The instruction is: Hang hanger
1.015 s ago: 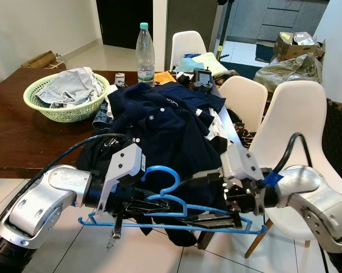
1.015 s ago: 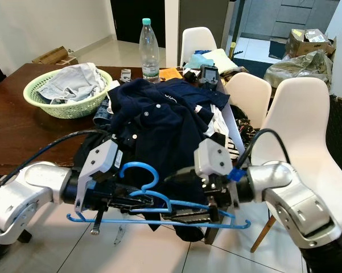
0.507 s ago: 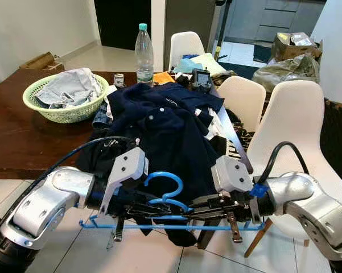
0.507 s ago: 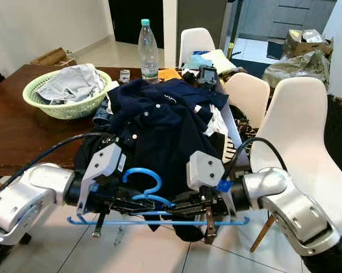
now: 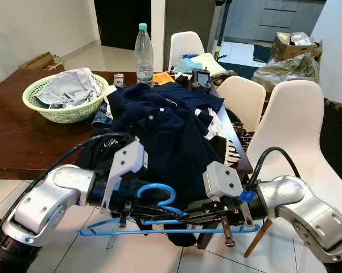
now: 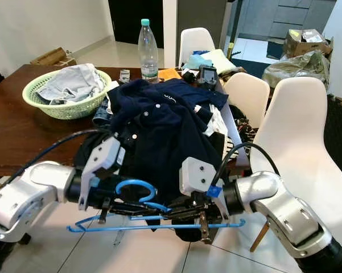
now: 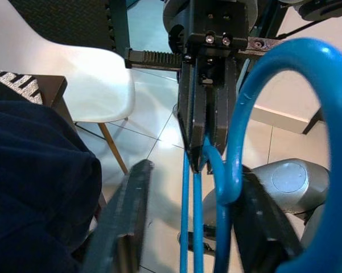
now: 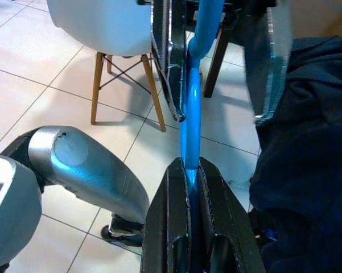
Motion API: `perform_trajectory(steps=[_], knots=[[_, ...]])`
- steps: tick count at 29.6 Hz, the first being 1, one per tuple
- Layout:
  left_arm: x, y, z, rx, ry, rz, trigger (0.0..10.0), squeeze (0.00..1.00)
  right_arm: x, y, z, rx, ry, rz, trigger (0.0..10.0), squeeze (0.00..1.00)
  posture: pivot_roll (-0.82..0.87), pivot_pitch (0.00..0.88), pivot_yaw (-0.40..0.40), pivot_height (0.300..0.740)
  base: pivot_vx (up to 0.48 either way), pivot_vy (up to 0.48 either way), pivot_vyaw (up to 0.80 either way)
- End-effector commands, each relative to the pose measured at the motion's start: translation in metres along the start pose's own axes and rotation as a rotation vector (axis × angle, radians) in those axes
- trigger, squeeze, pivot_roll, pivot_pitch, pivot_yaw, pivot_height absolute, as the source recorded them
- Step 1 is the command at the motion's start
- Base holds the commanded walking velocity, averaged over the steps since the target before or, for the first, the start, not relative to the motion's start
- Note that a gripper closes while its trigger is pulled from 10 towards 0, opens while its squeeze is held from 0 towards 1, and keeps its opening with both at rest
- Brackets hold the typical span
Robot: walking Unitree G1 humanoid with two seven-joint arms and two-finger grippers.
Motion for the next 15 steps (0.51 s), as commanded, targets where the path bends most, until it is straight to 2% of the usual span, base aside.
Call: perform_trajectory(steps=[1, 2, 3, 5, 6, 8, 9, 10, 11, 12, 13, 14, 15], knots=[[0.003, 0.005, 0.0, 0.006, -0.003, 0.021, 10.0, 1.0, 0.0, -0.002, -0.002, 0.006, -0.001, 0.003, 0.0, 0.0, 0.17, 0.0, 0.004, 0.74, 0.0, 0.0, 0.0], [0.006, 0.012, 0.001, 0.014, -0.011, 0.046, 10.0, 1.0, -0.002, -0.001, -0.006, 0.015, -0.012, -0.019, 0.0, 0.0, 0.18, 0.0, 0.003, 0.74, 0.0, 0.0, 0.0], [0.006, 0.012, 0.001, 0.014, -0.011, 0.046, 10.0, 1.0, -0.002, -0.001, -0.006, 0.015, -0.012, -0.019, 0.0, 0.0, 0.18, 0.0, 0.003, 0.74, 0.0, 0.0, 0.0], [0.016, 0.03, 0.01, 0.028, -0.057, 0.137, 10.0, 1.0, -0.008, 0.006, -0.019, 0.045, -0.047, -0.093, 0.0, 0.0, 0.18, 0.0, -0.005, 0.74, 0.0, 0.0, 0.0], [0.016, 0.03, 0.01, 0.028, -0.057, 0.137, 10.0, 1.0, -0.008, 0.006, -0.019, 0.045, -0.047, -0.093, 0.0, 0.0, 0.18, 0.0, -0.005, 0.74, 0.0, 0.0, 0.0], [0.025, 0.048, 0.021, 0.042, -0.115, 0.236, 10.0, 1.0, -0.014, 0.016, -0.027, 0.06, -0.075, -0.163, 0.0, 0.0, 0.18, 0.0, -0.007, 0.74, 0.0, 0.0, 0.0], [0.025, 0.048, 0.021, 0.042, -0.115, 0.236, 10.0, 1.0, -0.014, 0.016, -0.027, 0.06, -0.075, -0.163, 0.0, 0.0, 0.18, 0.0, -0.007, 0.74, 0.0, 0.0, 0.0], [0.028, 0.054, 0.024, 0.047, -0.134, 0.272, 10.0, 1.0, -0.016, 0.02, -0.029, 0.065, -0.083, -0.187, 0.0, 0.0, 0.18, 0.0, -0.007, 0.74, 0.0, 0.0, 0.0], [0.034, 0.065, 0.031, 0.037, -0.161, 0.341, 10.0, 1.0, -0.02, 0.029, -0.035, 0.092, -0.09, -0.237, 0.0, 0.0, 0.19, 0.001, -0.011, 0.74, 0.0, 0.0, 0.0], [0.034, 0.065, 0.031, 0.037, -0.161, 0.341, 10.0, 1.0, -0.02, 0.029, -0.035, 0.092, -0.09, -0.237, 0.0, 0.0, 0.19, 0.001, -0.011, 0.74, 0.0, 0.0, 0.0], [0.044, 0.081, 0.046, 0.001, -0.205, 0.454, 10.0, 1.0, -0.03, 0.045, -0.039, 0.107, -0.101, -0.341, 0.0, 0.0, 0.19, 0.005, -0.014, 0.74, 0.0, 0.0, 0.0], [0.044, 0.081, 0.046, 0.001, -0.205, 0.454, 10.0, 1.0, -0.03, 0.045, -0.039, 0.107, -0.101, -0.341, 0.0, 0.0, 0.19, 0.005, -0.014, 0.74, 0.0, 0.0, 0.0], [0.05, 0.095, 0.058, -0.035, -0.24, 0.545, 10.0, 1.0, -0.038, 0.06, -0.041, 0.101, -0.112, -0.427, 0.0, 0.0, 0.19, 0.005, -0.014, 0.74, 0.0, 0.0, 0.0]])
Point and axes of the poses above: a point about 5 cm out from each wrist's last joint towards the gripper, its own y axis pointing back from the gripper into the wrist, its own z axis along the axis of the wrist's last joint, x = y × z, the point moved 1 cm from there along -y, pointing out of the wrist towards the gripper, and after that the axes turned 9 degrees about y, right-handed, at the moved point
